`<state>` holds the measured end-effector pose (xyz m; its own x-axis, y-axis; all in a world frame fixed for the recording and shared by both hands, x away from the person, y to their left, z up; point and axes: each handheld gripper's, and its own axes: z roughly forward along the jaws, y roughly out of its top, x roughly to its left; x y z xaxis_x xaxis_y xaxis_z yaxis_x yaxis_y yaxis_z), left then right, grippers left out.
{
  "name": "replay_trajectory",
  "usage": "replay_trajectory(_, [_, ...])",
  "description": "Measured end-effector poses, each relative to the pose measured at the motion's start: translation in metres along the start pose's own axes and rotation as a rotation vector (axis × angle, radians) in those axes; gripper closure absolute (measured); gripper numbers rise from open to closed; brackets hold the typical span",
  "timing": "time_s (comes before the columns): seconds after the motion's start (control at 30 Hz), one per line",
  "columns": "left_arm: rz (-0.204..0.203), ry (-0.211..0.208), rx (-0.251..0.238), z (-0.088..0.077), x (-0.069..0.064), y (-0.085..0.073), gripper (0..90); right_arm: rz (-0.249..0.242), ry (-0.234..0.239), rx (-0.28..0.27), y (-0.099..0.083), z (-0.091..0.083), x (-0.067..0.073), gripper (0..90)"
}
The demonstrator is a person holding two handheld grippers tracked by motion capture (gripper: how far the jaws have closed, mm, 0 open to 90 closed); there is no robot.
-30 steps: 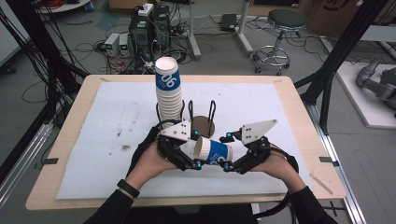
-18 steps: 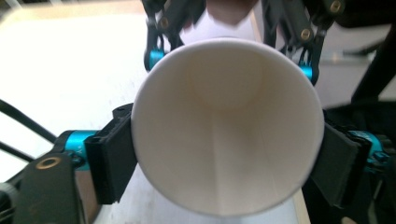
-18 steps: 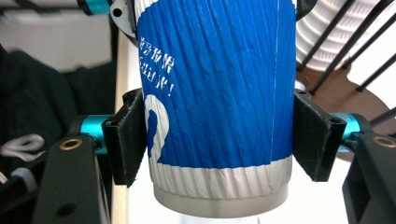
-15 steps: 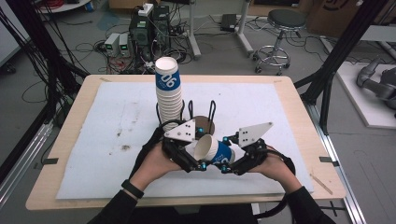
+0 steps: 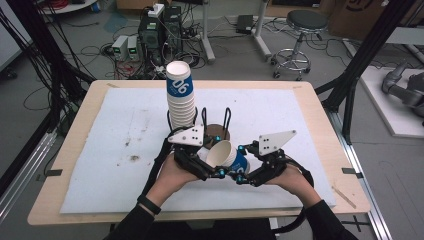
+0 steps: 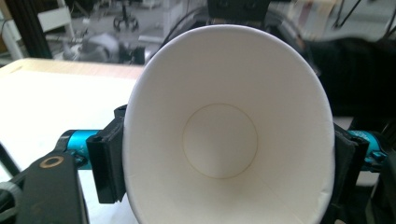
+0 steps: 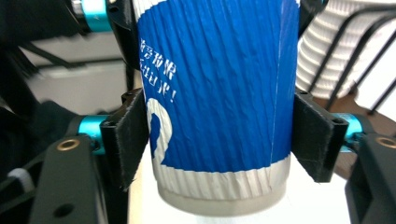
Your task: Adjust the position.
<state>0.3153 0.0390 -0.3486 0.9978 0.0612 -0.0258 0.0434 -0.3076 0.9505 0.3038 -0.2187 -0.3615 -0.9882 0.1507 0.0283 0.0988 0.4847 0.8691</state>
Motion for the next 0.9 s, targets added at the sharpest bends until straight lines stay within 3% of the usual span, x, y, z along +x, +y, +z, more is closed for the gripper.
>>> replay_trajectory(0.07, [0.026, 0.003, 0.057, 0.0, -0.001, 0.005, 21.3, -0.017, -0.023, 0.05, 0.002, 0.001, 0.002, 22.6])
replay_trajectory(0.1, [0.026, 0.003, 0.057, 0.0, -0.001, 0.005, 21.5, -0.017, -0.023, 0.05, 0.002, 0.001, 0.002, 22.6])
replay_trajectory(0.13, [0.061, 0.016, 0.126, -0.001, -0.002, 0.01, 21.5, -0.032, -0.033, 0.059, 0.003, 0.003, 0.003, 22.6])
replay_trajectory(0.17, [0.077, 0.019, 0.157, 0.0, -0.003, 0.013, 21.5, -0.032, -0.032, 0.063, 0.003, 0.004, 0.004, 22.6])
replay_trajectory(0.33, [0.104, 0.016, 0.198, 0.0, -0.005, 0.022, 20.4, -0.056, -0.044, 0.086, 0.002, 0.014, 0.006, 29.8])
replay_trajectory(0.43, [0.081, 0.051, 0.063, -0.001, -0.009, 0.022, 16.6, -0.036, -0.027, 0.02, 0.0, 0.012, 0.005, 30.0])
replay_trajectory(0.57, [0.016, 0.049, -0.129, 0.001, -0.011, 0.016, 11.0, -0.002, -0.008, -0.086, -0.002, 0.009, 0.003, 30.1])
replay_trajectory(0.6, [0.016, 0.049, -0.129, 0.001, -0.011, 0.016, 11.0, -0.002, -0.008, -0.086, -0.002, 0.009, 0.003, 30.1])
replay_trajectory(0.63, [-0.011, 0.024, -0.21, 0.0, -0.01, 0.014, 11.0, 0.021, 0.007, -0.132, -0.003, 0.008, 0.004, 30.1])
replay_trajectory(0.7, [-0.019, 0.02, -0.232, 0.0, -0.009, 0.013, 11.0, 0.028, 0.016, -0.161, -0.003, 0.007, 0.004, 30.1])
replay_trajectory(0.77, [-0.038, 0.017, -0.295, 0.0, -0.008, 0.012, 11.0, 0.042, 0.017, -0.199, -0.004, 0.006, 0.003, 30.1])
replay_trajectory(0.9, [-0.063, 0.01, -0.313, 0.002, -0.006, 0.01, 11.1, 0.064, 0.024, -0.245, -0.005, 0.002, 0.002, 30.1])
